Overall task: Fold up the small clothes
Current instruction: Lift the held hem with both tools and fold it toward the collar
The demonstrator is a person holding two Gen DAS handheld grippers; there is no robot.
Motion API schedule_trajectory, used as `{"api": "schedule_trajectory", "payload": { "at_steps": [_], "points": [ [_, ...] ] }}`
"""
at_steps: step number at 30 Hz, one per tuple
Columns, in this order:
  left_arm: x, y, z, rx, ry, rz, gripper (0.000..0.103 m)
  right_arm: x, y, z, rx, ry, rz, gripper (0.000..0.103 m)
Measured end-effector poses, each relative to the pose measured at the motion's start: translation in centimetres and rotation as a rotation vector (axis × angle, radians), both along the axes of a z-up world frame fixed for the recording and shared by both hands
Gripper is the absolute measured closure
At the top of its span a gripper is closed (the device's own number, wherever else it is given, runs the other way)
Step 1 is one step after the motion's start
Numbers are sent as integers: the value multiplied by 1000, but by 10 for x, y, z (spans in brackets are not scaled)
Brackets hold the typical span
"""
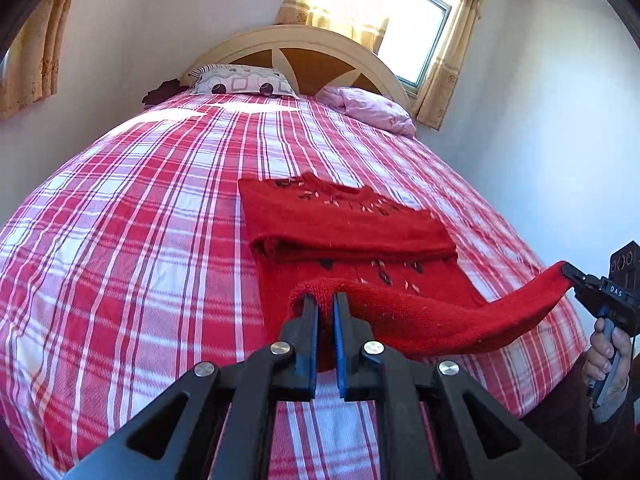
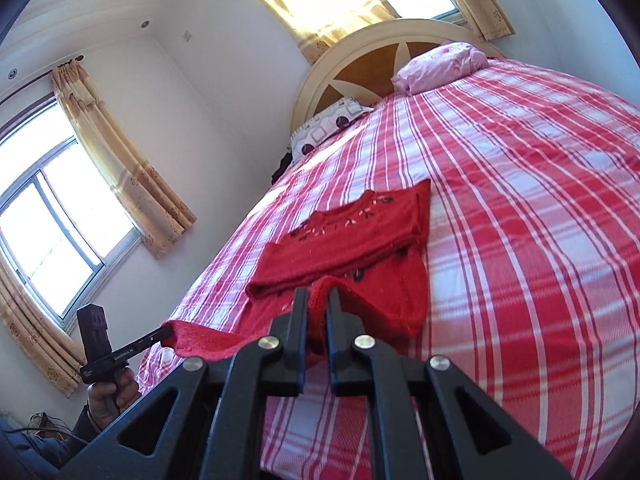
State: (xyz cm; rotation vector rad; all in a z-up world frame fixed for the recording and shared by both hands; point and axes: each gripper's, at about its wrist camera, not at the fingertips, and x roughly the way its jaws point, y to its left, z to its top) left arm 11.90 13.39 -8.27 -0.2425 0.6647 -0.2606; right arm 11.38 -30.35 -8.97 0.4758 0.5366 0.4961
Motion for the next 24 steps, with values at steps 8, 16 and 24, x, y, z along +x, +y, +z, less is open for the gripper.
{"api": "schedule_trajectory", "payload": {
  "at_steps": [8, 16, 24],
  "points": [
    [52, 6, 13, 0, -7, 17, 97, 53, 6, 21, -8, -4, -16, 92],
    [98, 8, 13, -23, 22, 18, 97, 96, 12, 27, -15, 14, -36, 92],
    [143, 13, 15, -36, 42, 30, 97, 133, 11, 28, -27, 47, -62, 93]
  ]
}}
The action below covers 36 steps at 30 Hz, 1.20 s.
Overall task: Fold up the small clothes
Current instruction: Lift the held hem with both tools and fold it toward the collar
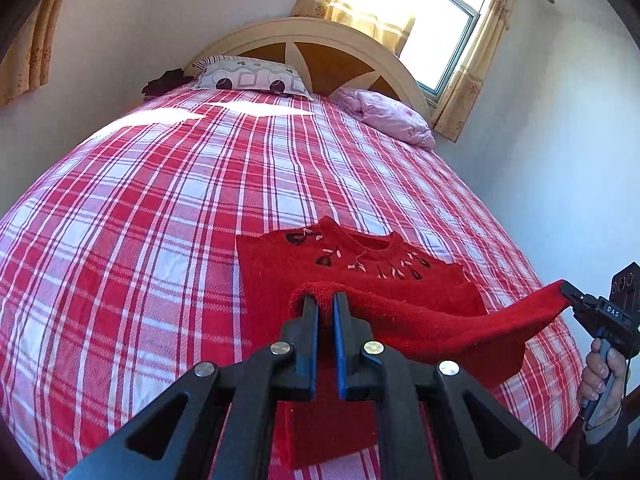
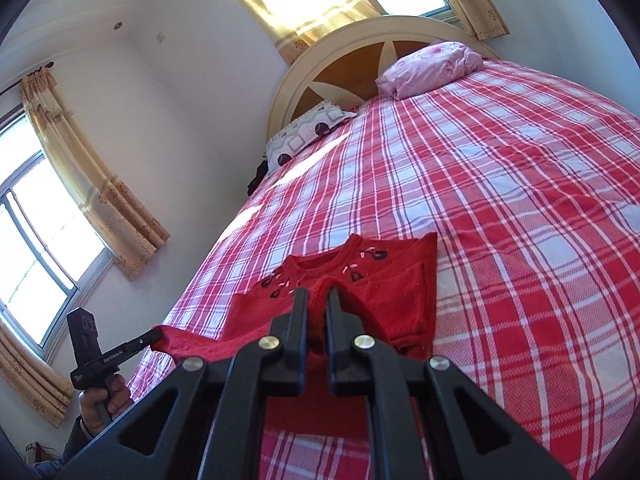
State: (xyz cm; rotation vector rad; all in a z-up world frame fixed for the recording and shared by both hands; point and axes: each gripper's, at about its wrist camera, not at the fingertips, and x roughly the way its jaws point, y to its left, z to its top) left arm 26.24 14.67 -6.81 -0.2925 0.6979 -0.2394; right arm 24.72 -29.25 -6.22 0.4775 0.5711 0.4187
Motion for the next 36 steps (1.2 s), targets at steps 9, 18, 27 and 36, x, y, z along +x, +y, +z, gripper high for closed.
{"api": "schedule_trajectory", "payload": {
  "at_steps": [9, 18, 27, 36],
  "points": [
    [57, 1, -11, -12, 46, 14, 97, 59, 0, -4, -25, 46, -26, 93],
    [112, 3, -49, -21, 150, 24, 97, 122, -2, -37, -42, 143, -46, 93],
    [145, 5, -71, -16, 193, 30, 97, 171, 3, -60, -89, 208, -62, 93],
    [167, 10, -88, -27, 227, 44, 97, 205, 6, -93, -117, 286, -69, 93]
  ]
}}
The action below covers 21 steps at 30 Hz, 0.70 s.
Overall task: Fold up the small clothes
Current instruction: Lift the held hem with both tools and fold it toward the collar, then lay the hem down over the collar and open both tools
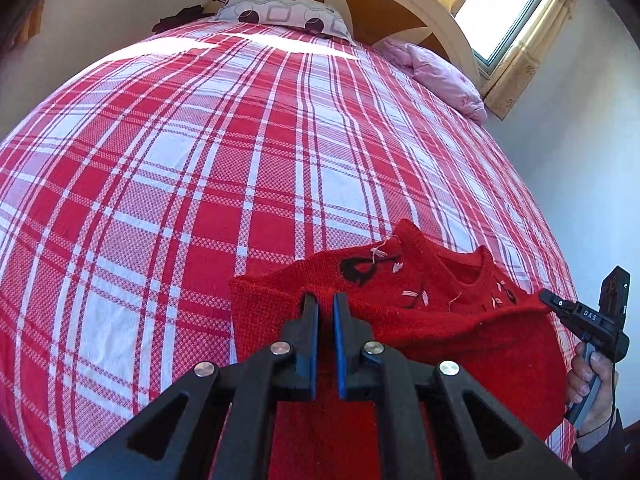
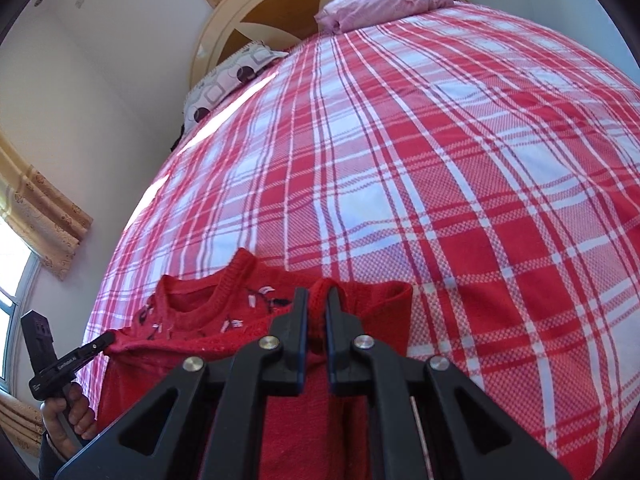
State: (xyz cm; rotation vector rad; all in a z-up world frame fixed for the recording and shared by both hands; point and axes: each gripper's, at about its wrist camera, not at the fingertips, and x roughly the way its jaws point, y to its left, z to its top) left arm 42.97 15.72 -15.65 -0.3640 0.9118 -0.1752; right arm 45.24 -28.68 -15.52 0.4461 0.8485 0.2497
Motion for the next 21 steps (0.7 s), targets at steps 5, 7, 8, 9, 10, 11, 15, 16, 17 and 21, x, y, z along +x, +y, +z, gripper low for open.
{"api": "schedule_trajectory", "payload": {
  "at_steps": [5, 7, 8, 9, 10, 11, 15, 16, 17, 21],
  "points": [
    [9, 3, -10, -31, 29, 12, 95, 14, 4, -15, -36, 46, 12, 93],
    [9, 6, -8, -49, 21, 17, 95, 19, 7, -18, -56, 56, 22, 93],
    [9, 8, -5, -57, 16, 17, 95, 21, 8, -17, -68, 56, 23, 92],
    [9, 10, -3, -59, 16, 21, 94, 23, 9, -17, -80, 55, 27, 92],
    [8, 12, 2, -60, 13, 30, 93, 25, 10, -15, -96, 51, 27, 92],
    [5, 14, 8, -40, 3, 53, 93, 25, 10, -11, -112, 40, 19, 88],
    [-10, 18, 30, 40, -58, 74, 93, 17, 5, 5, -130, -21, -20, 56],
    [-18, 16, 37, 64, -81, 73, 93, 13, 5, 9, -132, -41, -26, 55],
    [-26, 11, 42, 83, -107, 53, 93, 9, 6, 14, -148, -59, -30, 55],
    [-51, -28, 44, 211, -171, -69, 82, -18, 26, 33, -242, -135, 11, 53]
  ]
}}
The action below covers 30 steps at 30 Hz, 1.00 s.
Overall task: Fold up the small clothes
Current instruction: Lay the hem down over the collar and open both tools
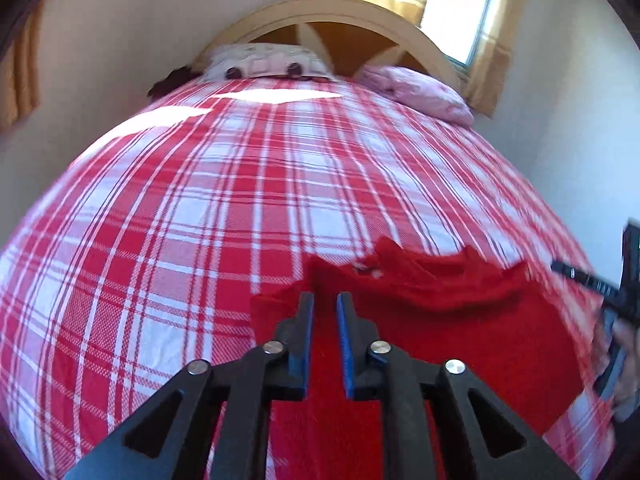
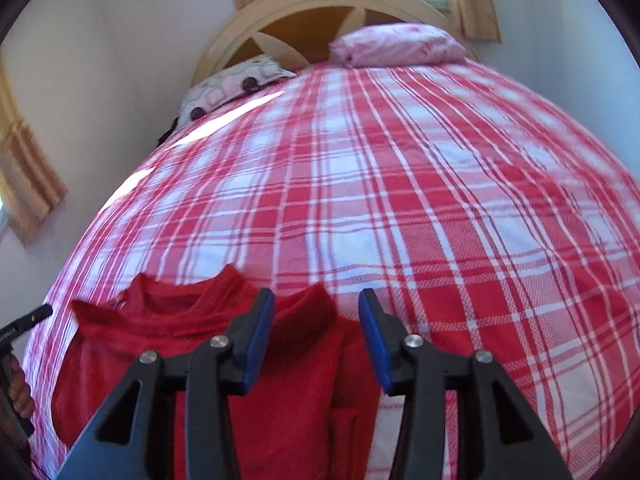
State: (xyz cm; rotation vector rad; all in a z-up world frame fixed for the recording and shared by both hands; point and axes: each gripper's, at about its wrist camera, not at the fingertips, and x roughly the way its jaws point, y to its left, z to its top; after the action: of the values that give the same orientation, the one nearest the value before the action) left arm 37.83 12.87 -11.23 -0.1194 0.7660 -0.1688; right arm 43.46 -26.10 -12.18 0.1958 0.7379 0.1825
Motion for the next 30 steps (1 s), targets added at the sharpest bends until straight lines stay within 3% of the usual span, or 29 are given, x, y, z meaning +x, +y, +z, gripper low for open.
{"api": "schedule_trajectory", "payload": {
  "at_steps": [2, 3, 6, 10, 13, 17, 30],
  "points": [
    [-9, -24, -8, 76, -2, -62, 49, -14, 19, 4, -18, 3, 71, 53],
    [-10, -31, -11, 104, -8, -73, 46, -17, 30, 3, -31, 20, 110, 53],
    [-5, -46, -26, 185, 10, -65, 45, -21, 67, -9, -70, 113, 226, 55],
    [14, -42, -51, 227, 100, -15, 45, -12, 96, -33, -148, 185, 230, 55],
    [15, -44, -64, 275, 85, -13, 45, -2, 96, -50, -137, 228, 206, 54],
    [11, -48, -64, 296, 48, -8, 43, 4, 87, -57, -82, 208, 198, 54],
    [-10, -53, -51, 321, 41, -17, 43, -11, 92, -52, -130, 159, 163, 54]
  ]
}}
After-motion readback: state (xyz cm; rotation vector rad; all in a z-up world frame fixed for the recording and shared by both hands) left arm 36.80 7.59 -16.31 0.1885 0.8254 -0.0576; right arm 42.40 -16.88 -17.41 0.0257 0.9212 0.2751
